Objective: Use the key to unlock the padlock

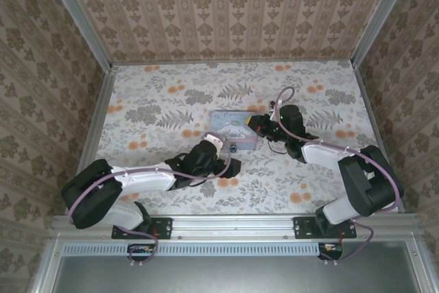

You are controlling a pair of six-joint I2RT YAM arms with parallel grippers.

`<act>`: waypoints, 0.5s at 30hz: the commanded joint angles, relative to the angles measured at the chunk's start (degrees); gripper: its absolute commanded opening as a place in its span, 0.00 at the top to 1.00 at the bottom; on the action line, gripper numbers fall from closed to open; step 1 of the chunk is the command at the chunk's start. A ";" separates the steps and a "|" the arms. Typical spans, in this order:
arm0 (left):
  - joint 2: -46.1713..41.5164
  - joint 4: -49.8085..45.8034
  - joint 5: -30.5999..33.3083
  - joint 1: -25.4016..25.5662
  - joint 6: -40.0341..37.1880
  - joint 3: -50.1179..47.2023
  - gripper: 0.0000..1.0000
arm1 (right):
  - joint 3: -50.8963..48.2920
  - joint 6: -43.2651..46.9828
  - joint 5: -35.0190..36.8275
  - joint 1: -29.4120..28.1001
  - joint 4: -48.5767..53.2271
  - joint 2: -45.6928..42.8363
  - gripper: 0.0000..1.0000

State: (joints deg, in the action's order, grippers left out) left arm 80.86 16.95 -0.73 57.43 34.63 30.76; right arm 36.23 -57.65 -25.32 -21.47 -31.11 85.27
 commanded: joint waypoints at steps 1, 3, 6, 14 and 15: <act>3.73 3.82 0.96 -0.43 -1.95 1.41 0.12 | 0.53 -0.84 -1.02 0.18 -2.50 1.26 1.00; 6.20 4.87 0.43 -1.12 -2.52 2.64 0.14 | 1.41 -0.65 -1.60 0.16 -2.23 1.89 1.00; 8.76 7.64 0.15 -2.32 -2.56 2.98 0.15 | 2.39 -0.13 -1.90 0.20 -1.66 2.94 1.00; 13.02 9.96 -1.19 -4.63 -5.46 4.55 0.17 | 4.87 -0.48 -3.18 0.20 -3.21 7.25 1.00; 13.49 10.09 -1.60 -4.98 -5.81 4.69 0.17 | 5.19 -0.68 -3.33 0.20 -3.51 7.96 1.00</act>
State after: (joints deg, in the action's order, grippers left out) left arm 93.10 24.77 -1.06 53.28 31.62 33.74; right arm 39.35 -57.84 -27.07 -21.47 -32.16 91.42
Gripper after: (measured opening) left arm 0.834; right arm 0.067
